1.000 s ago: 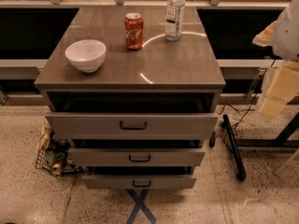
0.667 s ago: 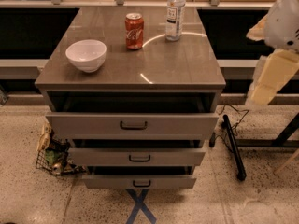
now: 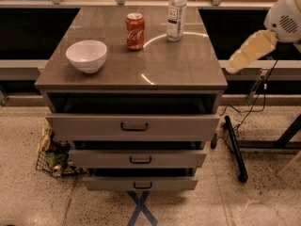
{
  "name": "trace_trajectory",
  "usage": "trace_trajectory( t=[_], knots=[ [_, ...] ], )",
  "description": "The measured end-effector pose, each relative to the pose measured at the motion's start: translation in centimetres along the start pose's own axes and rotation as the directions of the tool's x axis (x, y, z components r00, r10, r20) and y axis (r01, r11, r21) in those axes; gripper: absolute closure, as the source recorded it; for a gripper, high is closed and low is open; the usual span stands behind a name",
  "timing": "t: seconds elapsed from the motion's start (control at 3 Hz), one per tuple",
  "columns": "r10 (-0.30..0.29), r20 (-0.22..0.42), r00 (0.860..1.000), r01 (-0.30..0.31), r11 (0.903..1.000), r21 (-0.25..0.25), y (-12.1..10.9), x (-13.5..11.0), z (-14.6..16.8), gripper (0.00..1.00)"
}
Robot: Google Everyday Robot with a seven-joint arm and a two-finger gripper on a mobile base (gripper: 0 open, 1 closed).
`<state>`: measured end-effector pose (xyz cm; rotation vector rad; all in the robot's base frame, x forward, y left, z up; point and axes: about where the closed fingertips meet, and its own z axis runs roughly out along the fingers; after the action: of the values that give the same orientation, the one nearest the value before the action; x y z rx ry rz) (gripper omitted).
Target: Pick blue plastic bottle
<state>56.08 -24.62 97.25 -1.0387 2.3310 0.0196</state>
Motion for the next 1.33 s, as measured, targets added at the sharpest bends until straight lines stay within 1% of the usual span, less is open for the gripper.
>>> trace_trajectory(
  t=[0.33,0.67,1.0,1.33],
  knots=[
    [0.223,0.142,0.964,-0.225,0.9744,-0.001,-3.9,-0.9,4.7,0.00],
    [0.269,0.293,0.918,-0.289,0.9568,0.029,-8.1,-4.8,8.2,0.00],
    [0.246,0.424,0.872,-0.301,0.9512,0.068,-12.0,-9.2,10.1,0.00],
    [0.235,0.467,0.852,-0.308,0.9477,0.085,-13.4,-10.6,8.7,0.00]
  ],
)
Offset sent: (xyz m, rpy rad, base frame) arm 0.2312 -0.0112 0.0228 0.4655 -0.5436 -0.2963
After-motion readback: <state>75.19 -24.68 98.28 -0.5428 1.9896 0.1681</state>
